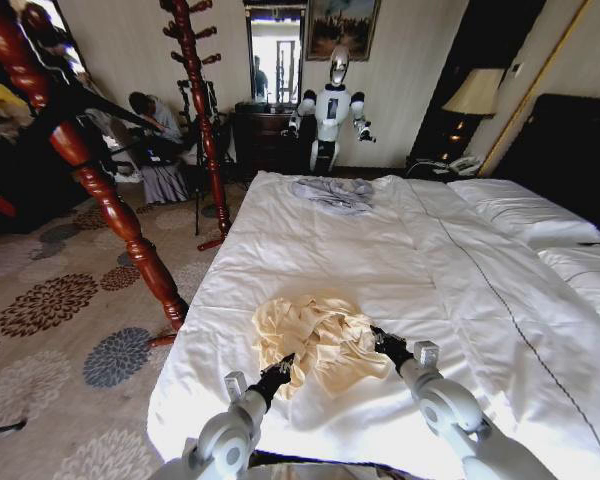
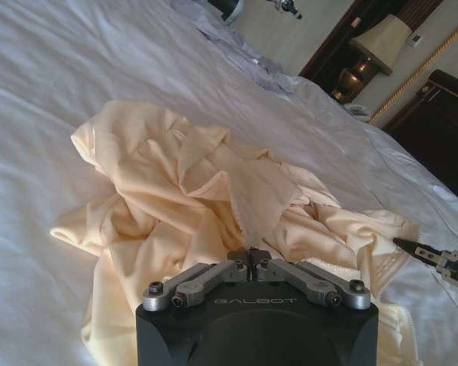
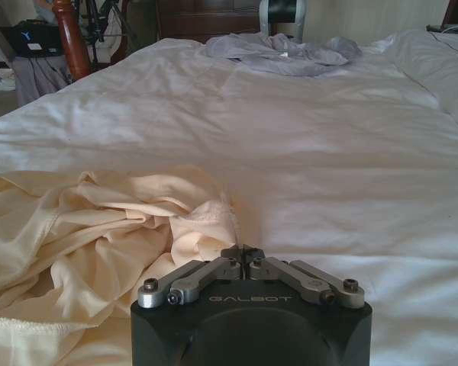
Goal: Pick up the clothes from the bed and hang them on the clothes hanger.
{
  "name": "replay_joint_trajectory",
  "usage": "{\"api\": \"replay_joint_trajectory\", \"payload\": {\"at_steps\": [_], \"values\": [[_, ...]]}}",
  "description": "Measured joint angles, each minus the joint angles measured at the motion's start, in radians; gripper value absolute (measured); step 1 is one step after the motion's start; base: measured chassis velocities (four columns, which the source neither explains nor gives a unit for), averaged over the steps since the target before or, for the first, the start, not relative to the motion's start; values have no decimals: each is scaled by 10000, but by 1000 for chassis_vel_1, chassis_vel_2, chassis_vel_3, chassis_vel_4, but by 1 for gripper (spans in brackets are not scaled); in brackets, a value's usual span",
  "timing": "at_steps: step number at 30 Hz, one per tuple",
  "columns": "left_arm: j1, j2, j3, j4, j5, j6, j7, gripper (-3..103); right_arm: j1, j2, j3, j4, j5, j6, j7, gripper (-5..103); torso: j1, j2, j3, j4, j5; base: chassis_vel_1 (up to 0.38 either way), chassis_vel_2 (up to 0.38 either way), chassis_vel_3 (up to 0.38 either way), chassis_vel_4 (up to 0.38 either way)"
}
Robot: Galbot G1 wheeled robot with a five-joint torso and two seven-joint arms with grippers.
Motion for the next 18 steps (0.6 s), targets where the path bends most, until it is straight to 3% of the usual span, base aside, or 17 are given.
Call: {"api": "replay_joint_trajectory", "payload": {"at_steps": [3,8,11,14,18], "values": [[-69,525,-623,-359,321,43,170,0,-11,-1,179,180,45,1,-6,0,1,0,0,2,-1,0,0,0,0],[-372,1087,-1222,-812,95,160,185,0,49,-167,369,465,253,-30,10,0,0,0,1,-1,-1,0,0,0,0],[-1073,1819,-1873,-1393,-372,274,88,0,313,-480,702,854,895,-194,185,0,1,0,1,0,-2,0,0,0,0],[-1440,2087,-2090,-1612,-595,326,19,0,404,-693,817,1002,1176,-274,273,0,1,0,1,0,0,0,0,0,0],[-2331,2633,-2504,-1999,-1556,563,-208,0,611,-1741,1133,1384,1878,-380,407,0,1,-2,1,-1,-1,0,0,0,0]]}}
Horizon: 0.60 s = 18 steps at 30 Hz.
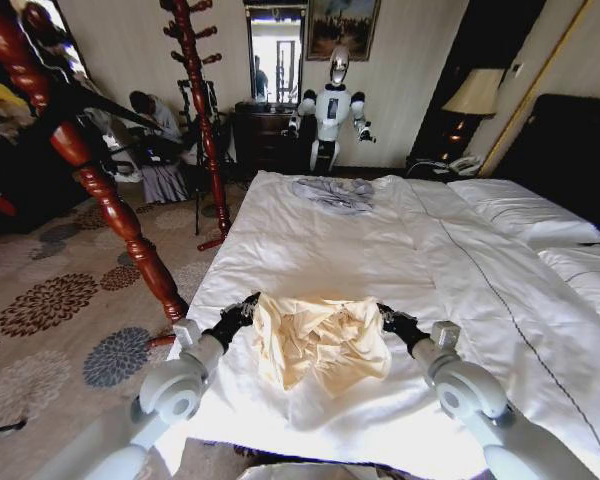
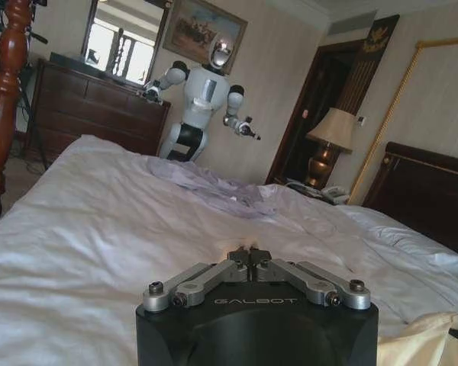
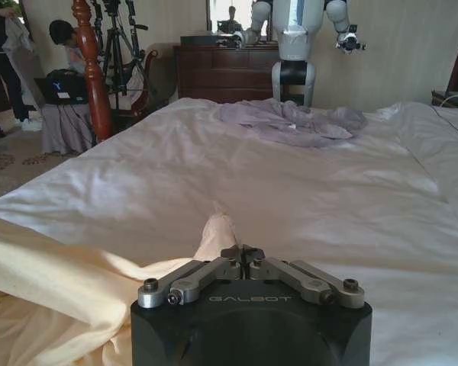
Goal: Pick up the clothes from the bed and hang them on the clothes hanger.
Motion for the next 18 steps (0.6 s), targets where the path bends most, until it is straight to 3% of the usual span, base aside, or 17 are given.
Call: {"api": "replay_joint_trajectory", "payload": {"at_steps": [11,15,18], "values": [[-1478,1266,-1593,-283,-1482,277,-58,0,1875,-1721,1346,581,2934,-516,1102,0,0,-1,0,1,0,0,0,0,0],[-2471,1629,-1647,-1,-1962,352,-46,0,2981,-2206,1195,473,3591,-583,1316,0,-1,0,0,3,1,0,0,0,0],[-3934,1868,-1336,604,-2416,410,-79,0,4401,-2625,841,151,4451,-646,1605,0,0,-1,1,1,0,0,0,0,0]]}}
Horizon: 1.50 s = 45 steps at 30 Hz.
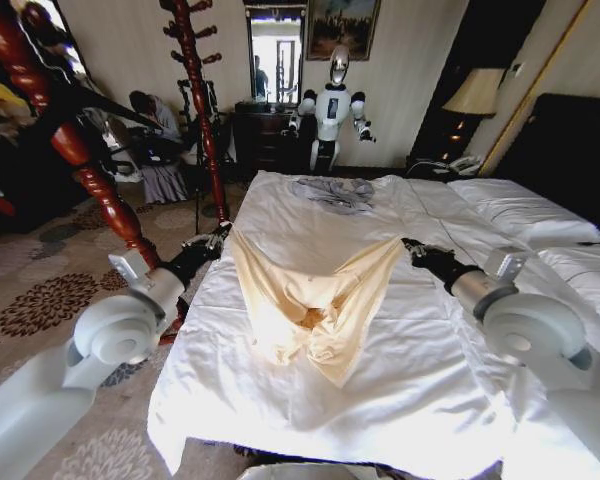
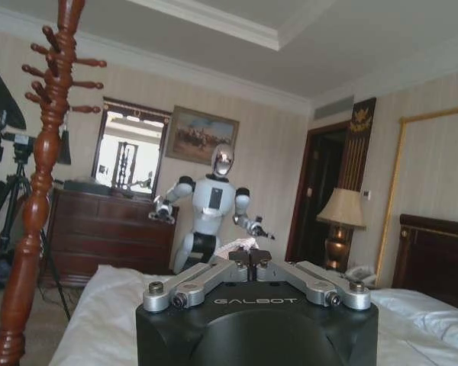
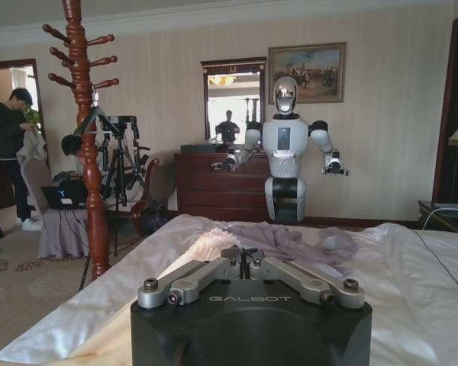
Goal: Pick up the clothes from the bed and hang them on the clothes hanger.
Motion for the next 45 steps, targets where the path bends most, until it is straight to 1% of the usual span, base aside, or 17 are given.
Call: {"api": "replay_joint_trajectory", "payload": {"at_steps": [2,3,5,7,9,11,13,18,20,22,24,27,29,34,39,43,45], "values": [[-931,88,196,428,-292,42,-13,0,840,-161,-241,-264,436,-35,143,0,1,0,0,0,1,0,0,0,0],[-931,88,196,428,-292,42,-13,0,840,-161,-241,-264,436,-35,143,0,1,0,0,0,1,0,0,0,0],[-1785,171,342,822,-552,91,-11,0,1920,-212,-673,-597,840,-66,283,0,1,0,0,-4,4,0,0,0,0],[-2555,289,485,1206,-749,129,-7,0,2941,-260,-1007,-929,1136,-68,329,0,0,-1,1,7,2,0,0,0,0],[-3030,332,597,1406,-870,150,17,0,3290,-334,-1067,-1079,1245,-68,322,0,1,0,0,8,-2,0,0,0,0],[-4094,380,865,1836,-1150,230,100,0,3789,-529,-964,-1366,1528,-65,249,0,3,0,1,3,0,0,0,0,0],[-4776,390,1043,2133,-1364,292,135,0,3867,-719,-638,-1513,1705,-62,162,0,3,0,0,0,3,0,0,0,0],[-5366,500,1150,2282,-1708,353,146,0,3552,-1147,76,-1470,1908,-60,-52,0,1,2,-1,-8,4,0,0,0,0],[-5508,697,1179,1919,-1912,367,113,0,3482,-1476,292,-1193,1901,61,-105,0,-2,2,-2,5,3,0,0,0,0],[-5709,675,1338,1781,-1904,372,111,0,3625,-1618,259,-1082,1832,105,-109,0,-2,2,-2,9,0,0,0,0,0],[-6622,395,1975,1961,-1894,374,-24,0,4068,-1903,68,-1095,1784,120,-151,0,-3,2,-3,8,-3,0,0,0,0],[-7653,146,2621,2496,-1911,389,-89,0,4232,-2200,54,-1369,1777,125,-224,0,-1,2,-2,-9,-1,0,0,0,0],[-8297,72,3135,2874,-1881,451,-51,0,4166,-2366,68,-1682,1778,134,-291,0,-1,2,-2,-7,10,0,0,0,0],[-9043,-122,3773,3247,-1688,496,-21,0,4108,-2493,51,-2182,1726,299,-305,0,-1,2,-1,6,-1,0,0,0,0],[-10031,-402,4480,3599,-1766,508,-59,0,4397,-2817,21,-2571,1737,446,-564,0,-2,2,-2,-2,5,0,0,0,0],[-10238,-423,4677,3793,-1795,563,-92,0,4330,-2972,44,-2705,1801,503,-623,0,-1,2,-1,-7,3,0,0,0,0],[-9756,-198,4319,3477,-1800,633,-154,0,4045,-2879,65,-2390,1822,506,-505,0,0,2,-1,-3,4,0,0,0,0]]}}
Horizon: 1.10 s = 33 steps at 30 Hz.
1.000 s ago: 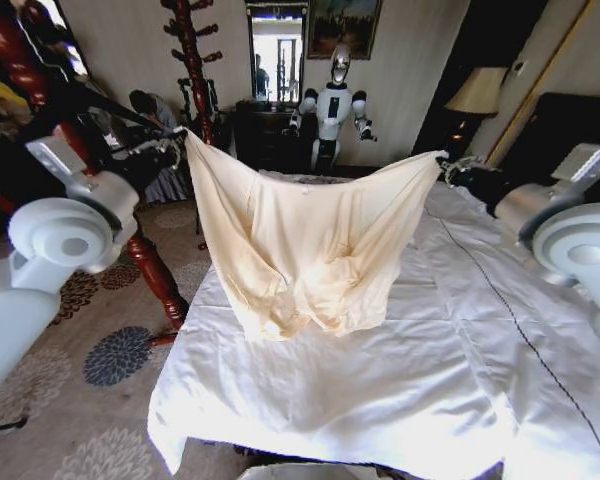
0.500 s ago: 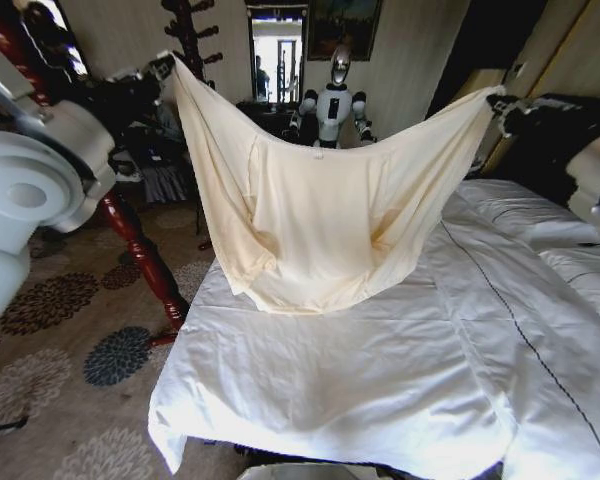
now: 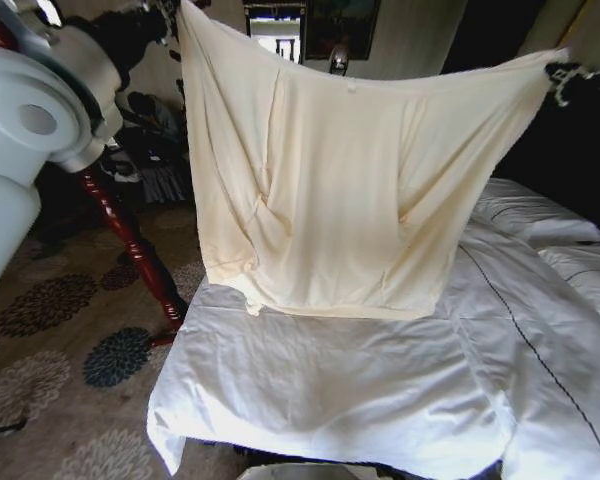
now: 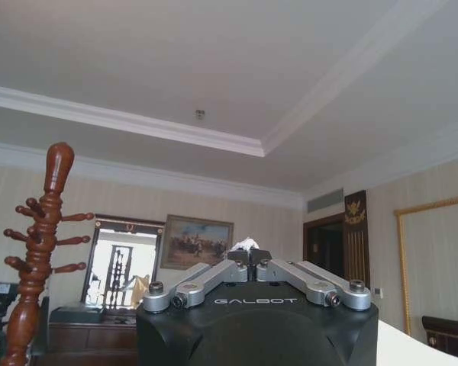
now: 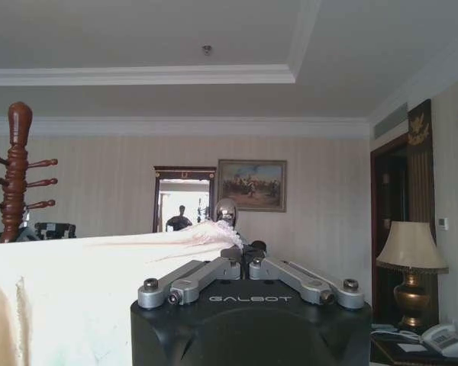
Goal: Pick up the clothes from the bed and hang them on the clothes hanger.
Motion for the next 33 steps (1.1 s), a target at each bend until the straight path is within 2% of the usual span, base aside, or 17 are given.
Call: {"api": "replay_joint_trajectory", "payload": {"at_steps": [2,4,5,7,8,12,13,15,18,26,30,33], "values": [[428,128,-284,-289,14,19,-14,0,-148,133,2,231,1,0,85,0,0,0,0,4,-3,0,0,0,0],[2062,489,-1082,-1070,298,38,-191,0,-445,597,-25,868,18,-26,480,0,-2,0,0,9,-4,0,0,0,0],[2062,489,-1082,-1070,298,38,-191,0,-445,597,-25,868,18,-26,480,0,-2,0,0,9,-4,0,0,0,0],[3777,892,-1891,-1871,599,33,-276,0,-680,954,41,1432,116,-133,831,0,0,-1,1,6,-13,0,0,0,0],[3777,892,-1891,-1871,599,33,-276,0,-680,954,41,1432,116,-133,831,0,0,-1,1,6,-13,0,0,0,0],[5754,1747,-3688,-3137,645,-102,-328,0,-1020,959,1118,2274,1195,-526,1484,0,1,0,0,3,-5,0,0,0,0],[5754,1747,-3688,-3137,645,-102,-328,0,-1020,959,1118,2274,1195,-526,1484,0,1,0,0,3,-5,0,0,0,0],[6208,2098,-4649,-3589,244,-109,-461,0,-1112,714,1751,2584,1887,-635,1730,0,-4,2,-4,3,-6,0,0,0,0],[6102,2295,-5081,-3762,-244,-87,-615,0,-959,539,2071,2713,2347,-658,1893,0,-4,3,-3,3,-6,0,0,0,0],[4733,2627,-5043,-3879,-1349,139,-1032,0,-411,350,2437,2620,2916,-596,2089,0,-1,2,-1,3,0,0,0,0,0],[4999,2534,-4993,-3819,-1209,210,-1115,0,-319,370,2442,2535,2964,-557,2092,0,-2,2,-1,3,-4,0,0,0,0],[6052,2175,-4993,-3848,-473,221,-1229,0,-715,725,2264,2735,2851,-546,2151,0,-1,2,0,0,-6,0,0,0,0]]}}
